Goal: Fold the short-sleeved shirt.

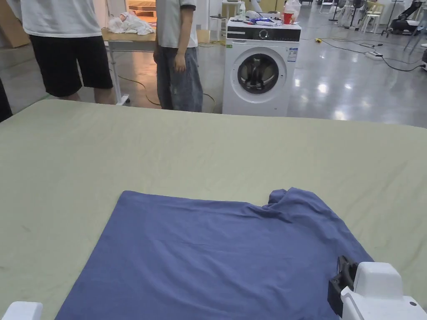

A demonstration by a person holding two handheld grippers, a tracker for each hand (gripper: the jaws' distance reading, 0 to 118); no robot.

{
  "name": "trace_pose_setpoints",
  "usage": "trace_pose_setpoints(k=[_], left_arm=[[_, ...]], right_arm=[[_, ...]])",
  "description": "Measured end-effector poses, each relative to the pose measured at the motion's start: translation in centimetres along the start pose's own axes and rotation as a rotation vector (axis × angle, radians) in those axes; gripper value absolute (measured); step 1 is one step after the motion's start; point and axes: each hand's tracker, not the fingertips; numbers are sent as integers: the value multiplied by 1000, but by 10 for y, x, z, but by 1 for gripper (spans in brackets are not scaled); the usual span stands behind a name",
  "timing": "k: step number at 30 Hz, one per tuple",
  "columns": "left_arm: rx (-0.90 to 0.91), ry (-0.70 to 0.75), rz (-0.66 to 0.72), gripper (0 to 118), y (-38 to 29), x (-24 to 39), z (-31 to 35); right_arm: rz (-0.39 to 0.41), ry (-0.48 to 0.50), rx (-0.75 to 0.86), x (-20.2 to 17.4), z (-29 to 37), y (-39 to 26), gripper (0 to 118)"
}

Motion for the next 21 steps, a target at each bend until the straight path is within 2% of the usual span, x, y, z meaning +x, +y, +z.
trace_pose_setpoints(k=[3, 4, 9, 10, 11, 12, 13, 18, 21], left_arm=[[2, -64, -1, 7, 3, 5, 5], [3, -72, 4, 5, 4, 4, 7], [12, -82, -1, 4, 3, 3, 11], [17, -83, 2, 4, 2, 3, 14], [20, -86, 3, 4, 2, 3, 16], [26, -87, 2, 4, 1, 1, 16], [29, -86, 0, 4, 1, 1, 16], [30, -81, -8, 4, -2, 2, 16], [32, -79, -12, 4, -4, 3, 13]], right_arm=[[-13, 1, -51, 13, 6, -8, 0], [-17, 1, -70, 18, 9, -11, 0], [7, -10, -215, 43, 29, -24, 7], [19, -8, -260, 49, 33, -27, 19], [29, -11, -302, 53, 37, -32, 44], [45, -7, -364, 58, 39, -37, 61], [63, 5, -416, 62, 41, -43, 70], [94, 12, -535, 69, 48, -80, 70], [69, 31, -615, 69, 39, -104, 68]])
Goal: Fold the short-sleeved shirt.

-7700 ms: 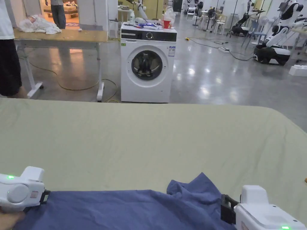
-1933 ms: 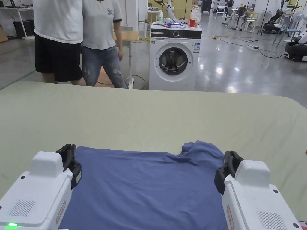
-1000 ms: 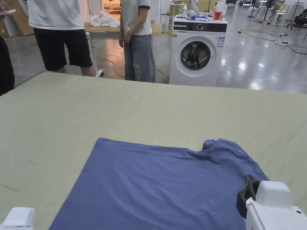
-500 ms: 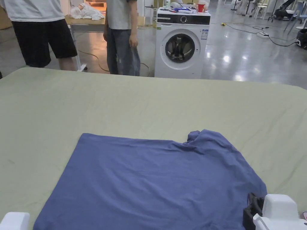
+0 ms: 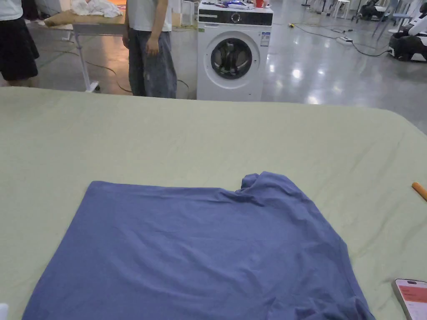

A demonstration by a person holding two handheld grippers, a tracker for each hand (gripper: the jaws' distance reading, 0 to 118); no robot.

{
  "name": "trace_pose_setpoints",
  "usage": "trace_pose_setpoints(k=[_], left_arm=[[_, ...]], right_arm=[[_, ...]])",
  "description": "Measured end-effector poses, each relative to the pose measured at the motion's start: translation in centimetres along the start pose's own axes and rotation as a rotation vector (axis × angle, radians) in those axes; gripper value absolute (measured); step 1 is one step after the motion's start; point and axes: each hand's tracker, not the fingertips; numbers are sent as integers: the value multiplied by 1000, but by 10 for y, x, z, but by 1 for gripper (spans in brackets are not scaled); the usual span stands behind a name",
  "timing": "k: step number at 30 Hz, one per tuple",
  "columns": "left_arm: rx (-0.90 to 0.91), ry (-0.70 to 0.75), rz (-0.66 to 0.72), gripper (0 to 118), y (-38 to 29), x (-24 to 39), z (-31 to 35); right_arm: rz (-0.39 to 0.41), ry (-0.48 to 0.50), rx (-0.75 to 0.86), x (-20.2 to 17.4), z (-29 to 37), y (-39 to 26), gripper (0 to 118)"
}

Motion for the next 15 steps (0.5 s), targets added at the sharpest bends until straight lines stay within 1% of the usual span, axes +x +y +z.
trace_pose_setpoints(k=[1, 2, 3, 5, 6, 7, 9, 14, 15], left_arm=[[-1, 0, 1, 4, 0, 0, -1], [-1, -1, 1, 4, 0, 0, -1], [-2, -2, 4, 4, 0, -1, -2], [-1, -4, 6, 4, 0, -2, -2], [0, -5, 7, 4, 1, -3, -1], [1, -5, 6, 4, 1, -3, 0], [9, -7, 8, 4, 2, -3, 3], [96, -30, 49, 4, 14, -7, 21], [127, -38, 53, 4, 20, -7, 25]], right_arm=[[-15, 21, 3, 0, -5, -3, 61], [-28, 47, 15, 1, -8, -6, 48], [-41, 68, 34, 1, -8, -6, 39], [-43, 79, 35, 0, -5, 0, 9], [-57, 126, 38, -1, -3, 3, 9], [-55, 86, 18, -5, -2, 7, 9], [-12, 80, 21, -7, 2, 11, 8], [-85, 90, 138, 7, 34, 40, 8], [-74, 98, 138, 10, 39, 50, 8]])
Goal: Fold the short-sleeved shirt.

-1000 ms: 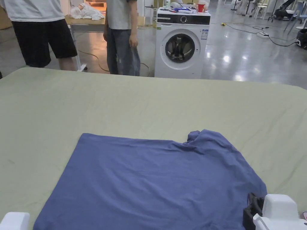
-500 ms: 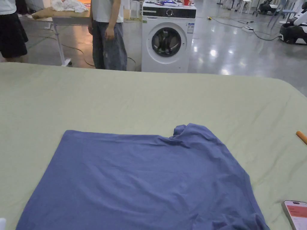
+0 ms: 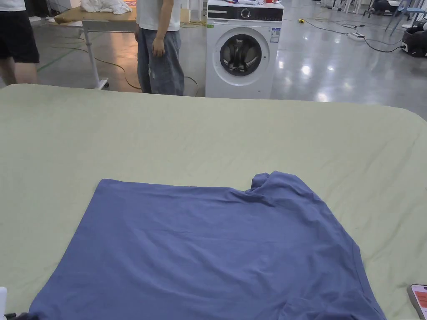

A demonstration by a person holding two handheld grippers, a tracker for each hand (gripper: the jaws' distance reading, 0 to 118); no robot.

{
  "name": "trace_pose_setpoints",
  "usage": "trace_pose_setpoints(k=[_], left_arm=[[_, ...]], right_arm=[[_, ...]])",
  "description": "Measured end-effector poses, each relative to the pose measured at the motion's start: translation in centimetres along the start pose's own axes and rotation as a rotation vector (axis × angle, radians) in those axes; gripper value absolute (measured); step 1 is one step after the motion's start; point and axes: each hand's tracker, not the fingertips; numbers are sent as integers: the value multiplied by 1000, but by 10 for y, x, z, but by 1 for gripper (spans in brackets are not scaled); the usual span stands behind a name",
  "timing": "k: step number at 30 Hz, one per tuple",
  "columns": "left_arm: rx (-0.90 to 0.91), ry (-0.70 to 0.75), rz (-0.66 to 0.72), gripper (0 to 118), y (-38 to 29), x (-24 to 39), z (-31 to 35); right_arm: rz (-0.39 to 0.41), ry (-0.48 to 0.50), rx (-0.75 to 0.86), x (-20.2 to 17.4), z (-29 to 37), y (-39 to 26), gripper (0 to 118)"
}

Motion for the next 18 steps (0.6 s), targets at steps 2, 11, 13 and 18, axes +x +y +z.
trace_pose_setpoints(k=[2, 11, 13, 18], left_arm=[[35, 10, -4, 4, 13, 1, 2], [132, 12, -6, 4, 83, 2, -41], [138, 21, -18, 4, 97, 7, -57], [126, 34, -27, 4, 120, 12, -94]], right_arm=[[-4, 8, 30, 2, 2, 17, 8], [3, -15, 80, 11, -50, 89, 8], [-8, -25, 62, 13, -75, 103, 8], [-38, -38, 19, 20, -128, 122, 9]])
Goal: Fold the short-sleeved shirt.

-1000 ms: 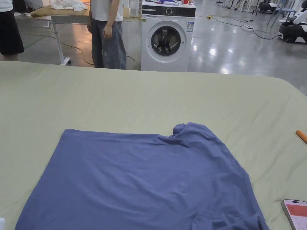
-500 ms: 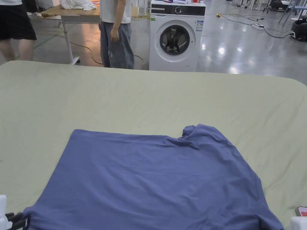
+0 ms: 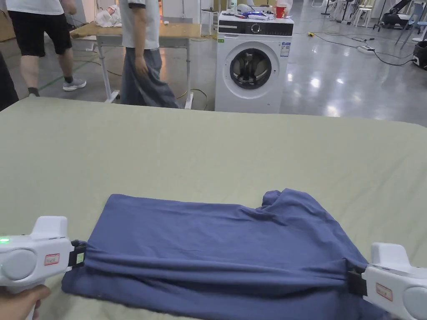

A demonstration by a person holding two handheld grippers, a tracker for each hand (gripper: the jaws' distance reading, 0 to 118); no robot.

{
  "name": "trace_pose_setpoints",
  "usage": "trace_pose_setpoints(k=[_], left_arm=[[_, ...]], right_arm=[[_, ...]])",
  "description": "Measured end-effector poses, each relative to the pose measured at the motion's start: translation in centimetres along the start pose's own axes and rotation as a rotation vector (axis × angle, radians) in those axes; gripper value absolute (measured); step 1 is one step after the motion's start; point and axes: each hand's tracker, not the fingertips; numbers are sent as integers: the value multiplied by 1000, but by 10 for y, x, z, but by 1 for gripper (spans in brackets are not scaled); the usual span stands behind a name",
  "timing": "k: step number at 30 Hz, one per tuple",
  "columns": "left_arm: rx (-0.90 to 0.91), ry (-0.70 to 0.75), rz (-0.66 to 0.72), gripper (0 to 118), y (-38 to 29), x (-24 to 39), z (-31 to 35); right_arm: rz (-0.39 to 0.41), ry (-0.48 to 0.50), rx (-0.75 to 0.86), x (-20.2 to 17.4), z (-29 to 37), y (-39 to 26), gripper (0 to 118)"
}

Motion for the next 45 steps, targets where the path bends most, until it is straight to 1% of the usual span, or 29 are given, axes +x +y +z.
trace_pose_setpoints(k=[5, 6, 7, 8, 9, 10, 11, 12, 15, 16, 18, 20, 22, 23, 24, 25, 27, 28, 29, 30, 31, 32, 36, 38, 42, 45], left_arm=[[-48, 21, 4, 4, -2, 4, -27], [-67, 24, 9, 4, -3, 5, -29], [-75, 23, 11, 5, -4, 5, -31], [-77, 23, 13, 10, -5, 5, -31], [-74, 28, 16, 17, -6, 6, -29], [-61, 28, 20, 28, -6, 6, -26], [-39, 35, 25, 45, -5, 8, -22], [-12, 36, 28, 57, -4, 10, -16], [111, -19, 24, 64, 1, 21, 1], [154, -41, 10, 65, 2, 27, 7], [225, -40, -33, 65, 5, 41, 19], [321, -34, -62, 65, 4, 56, 32], [412, -32, -84, 64, 2, 69, 43], [452, -26, -97, 63, 1, 75, 48], [496, -7, -114, 59, -1, 82, 55], [533, 14, -126, 54, -3, 89, 61], [584, 53, -135, 33, -7, 89, 59], [610, 59, -127, 22, -8, 91, 63], [621, 67, -110, 10, -10, 93, 66], [632, 63, -93, 3, -12, 91, 67], [648, 66, -77, 0, -14, 90, 70], [661, 71, -60, 0, -15, 89, 72], [648, 95, -69, 0, -19, 74, 70], [581, 121, -89, 0, -22, 59, 65], [418, 111, -5, 0, -26, 22, 56], [225, 109, 15, 0, -27, -3, 40]], right_arm=[[3, -12, -51, -1, -31, 2, 10], [10, -12, -59, -2, -33, 1, 12], [9, -14, -66, -2, -34, 2, 18], [8, -19, -63, -2, -32, 1, 29], [12, -30, -43, -5, -27, 1, 38], [23, -46, -17, -8, -20, 2, 49], [31, -64, 15, -9, -13, 3, 68], [36, -81, 58, -12, -6, 4, 77], [51, -63, 214, -28, 12, 8, 79], [64, -71, 263, -35, 16, 10, 79], [79, -87, 351, -50, 23, 13, 79], [68, -99, 449, -63, 30, 14, 79], [38, -92, 541, -76, 37, 15, 79], [30, -95, 578, -82, 41, 15, 78], [22, -106, 612, -88, 46, 15, 74], [17, -108, 650, -94, 51, 15, 67], [8, -113, 700, -102, 59, 13, 31], [7, -105, 716, -105, 62, 13, 9], [10, -91, 729, -107, 65, 12, 4], [13, -107, 738, -110, 68, 11, 4], [17, -106, 741, -112, 70, 11, 3], [22, -102, 748, -114, 72, 10, 2], [42, -97, 758, -115, 76, 7, 2], [48, -92, 746, -115, 78, 7, 2], [53, -88, 702, -109, 72, 0, 2], [50, -77, 665, -105, 67, -6, 2]])
